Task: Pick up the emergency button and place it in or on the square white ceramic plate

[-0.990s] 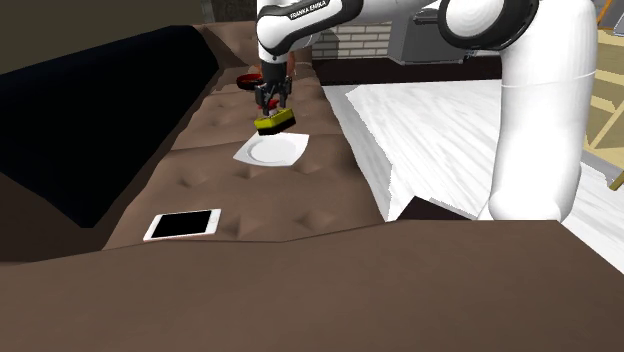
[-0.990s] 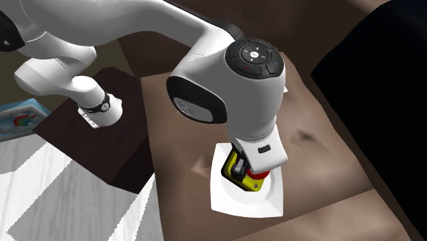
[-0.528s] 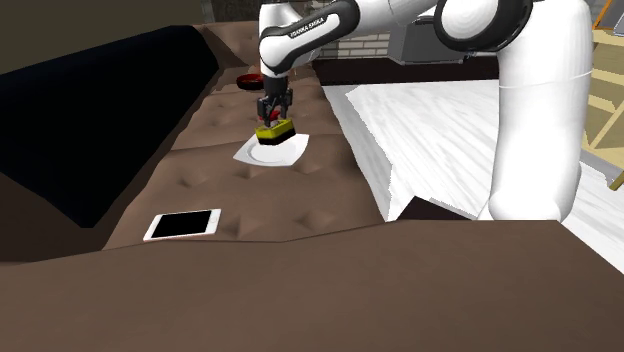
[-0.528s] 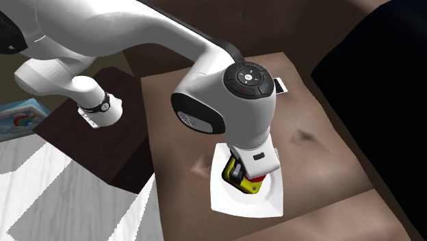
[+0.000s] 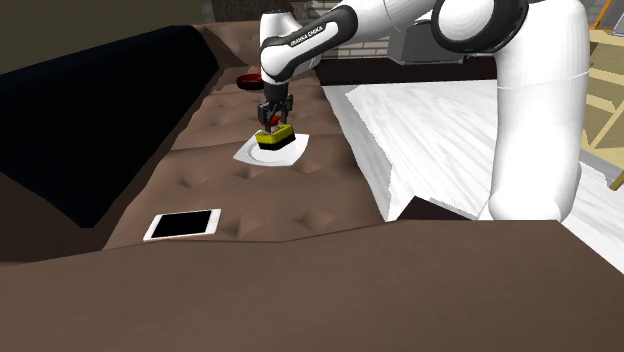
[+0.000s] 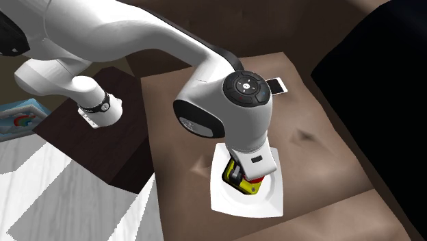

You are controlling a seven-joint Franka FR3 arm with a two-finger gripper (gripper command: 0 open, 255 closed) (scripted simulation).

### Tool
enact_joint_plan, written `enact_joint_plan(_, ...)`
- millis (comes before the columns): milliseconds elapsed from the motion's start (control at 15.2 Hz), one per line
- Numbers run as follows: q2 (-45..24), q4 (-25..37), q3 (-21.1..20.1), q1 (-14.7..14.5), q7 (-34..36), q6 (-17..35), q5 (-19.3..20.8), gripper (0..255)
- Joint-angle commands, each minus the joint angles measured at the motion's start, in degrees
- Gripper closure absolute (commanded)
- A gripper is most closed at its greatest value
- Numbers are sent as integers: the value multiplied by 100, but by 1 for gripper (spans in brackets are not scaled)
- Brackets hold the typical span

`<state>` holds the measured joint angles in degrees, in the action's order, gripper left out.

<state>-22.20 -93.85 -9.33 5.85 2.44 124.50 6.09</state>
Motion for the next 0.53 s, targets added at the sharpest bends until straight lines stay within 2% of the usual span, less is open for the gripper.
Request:
enact_joint_plan(0, 4, 1, 0, 0, 0, 4, 0, 255)
enact_joint_plan(66, 4, 1, 0, 0, 0, 4, 0, 255)
enact_joint_plan(132, 2, 2, 0, 1, -1, 4, 0, 0)
enact_joint_plan(462, 4, 1, 0, 0, 0, 4, 0, 0)
